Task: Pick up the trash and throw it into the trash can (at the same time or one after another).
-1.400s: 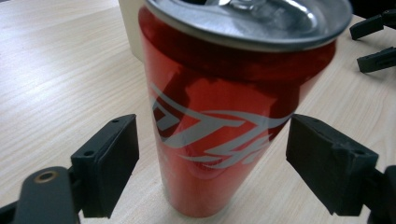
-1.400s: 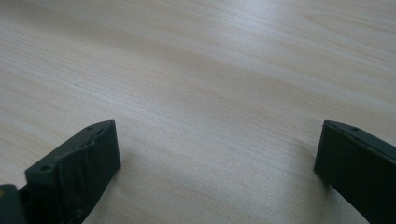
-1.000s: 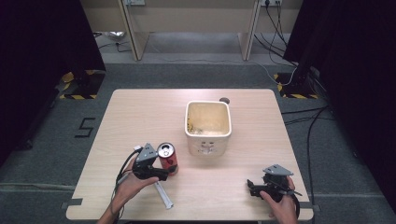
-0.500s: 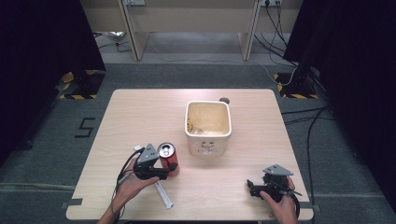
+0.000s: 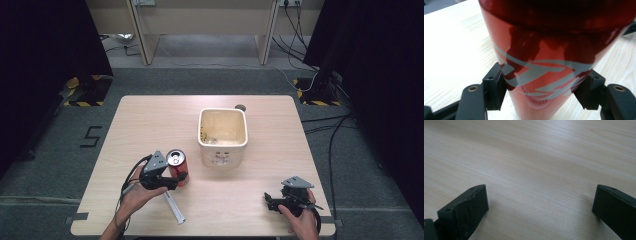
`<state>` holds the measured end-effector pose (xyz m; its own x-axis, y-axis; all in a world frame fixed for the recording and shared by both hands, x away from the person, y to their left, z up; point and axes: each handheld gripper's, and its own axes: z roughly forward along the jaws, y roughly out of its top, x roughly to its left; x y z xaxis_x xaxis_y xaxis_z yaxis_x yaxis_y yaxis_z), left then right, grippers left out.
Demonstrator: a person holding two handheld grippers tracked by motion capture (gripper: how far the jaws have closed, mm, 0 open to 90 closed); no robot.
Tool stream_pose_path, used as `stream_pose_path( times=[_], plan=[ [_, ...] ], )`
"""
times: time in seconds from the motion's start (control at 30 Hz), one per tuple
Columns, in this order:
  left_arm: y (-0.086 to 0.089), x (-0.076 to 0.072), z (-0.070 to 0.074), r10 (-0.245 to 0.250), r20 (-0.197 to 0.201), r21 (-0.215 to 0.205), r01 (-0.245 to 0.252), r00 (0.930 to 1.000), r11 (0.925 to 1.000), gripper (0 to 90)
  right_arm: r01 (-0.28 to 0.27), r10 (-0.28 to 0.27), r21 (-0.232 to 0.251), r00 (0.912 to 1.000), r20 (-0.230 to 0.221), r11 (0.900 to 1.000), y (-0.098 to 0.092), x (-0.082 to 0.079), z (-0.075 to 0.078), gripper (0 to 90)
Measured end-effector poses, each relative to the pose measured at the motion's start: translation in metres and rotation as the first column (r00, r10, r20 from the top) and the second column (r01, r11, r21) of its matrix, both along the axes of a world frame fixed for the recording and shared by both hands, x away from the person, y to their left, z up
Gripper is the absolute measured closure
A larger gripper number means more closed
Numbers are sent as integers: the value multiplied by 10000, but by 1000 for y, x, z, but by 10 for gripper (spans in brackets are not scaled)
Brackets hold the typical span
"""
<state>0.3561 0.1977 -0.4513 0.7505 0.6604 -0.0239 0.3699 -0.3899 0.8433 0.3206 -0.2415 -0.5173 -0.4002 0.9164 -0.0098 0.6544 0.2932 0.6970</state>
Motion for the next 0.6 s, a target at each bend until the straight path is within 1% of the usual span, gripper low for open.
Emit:
stream_pose_path(
  times=[0.03,0.07,0.1,0.13,0.17,0.23,0.3,0.33,0.4,0.43,0.47,0.5,0.53,0.6],
  plan=[
    [0,0,0,0,0,0,0,10000,10000,343,2,-2,1,10000,-1,10000,0,0,0,2],
    [1,1,3,11,1,-95,-11,10000,10000,343,-2,2,0,10000,0,10000,0,0,0,2],
    [1,1,3,11,1,-95,-11,10000,10000,343,-2,2,0,10000,0,10000,0,0,0,2],
    [2,2,7,8,15,-98,-8,10000,10000,343,-1,1,2,10000,-1,10000,0,0,0,2],
    [2,2,7,8,15,-98,-8,10000,10000,343,-3,3,1,10000,0,10000,0,0,0,2],
    [4,4,13,24,78,-74,-23,10000,10000,343,-2,2,0,10000,0,10000,0,0,0,2],
    [4,4,14,7,85,-96,-6,10000,10000,343,-2,2,-1,10000,0,10000,0,0,0,2],
    [5,6,18,-17,127,-96,18,9999,10000,343,-1,1,0,10000,-1,10000,0,0,0,2],
    [5,7,19,-21,138,-98,23,9999,9999,343,-20,20,-8,10000,10,10000,0,0,0,2],
    [7,9,24,-33,162,-100,35,9999,9999,343,-1,1,0,10000,-2,10000,0,0,0,2],
    [7,9,24,-33,162,-100,35,9999,9999,343,-1,1,0,10000,-2,10000,0,0,0,2],
    [8,11,27,-10,135,-151,12,9999,9999,343,-1,1,0,10000,0,10000,0,0,0,2],
    [8,11,27,-10,135,-151,12,9999,9999,343,-1,1,0,10000,0,10000,0,0,0,2],
    [10,14,32,83,190,-195,-79,9998,9998,343,-3,3,1,10000,0,10000,0,0,0,2]
  ],
)
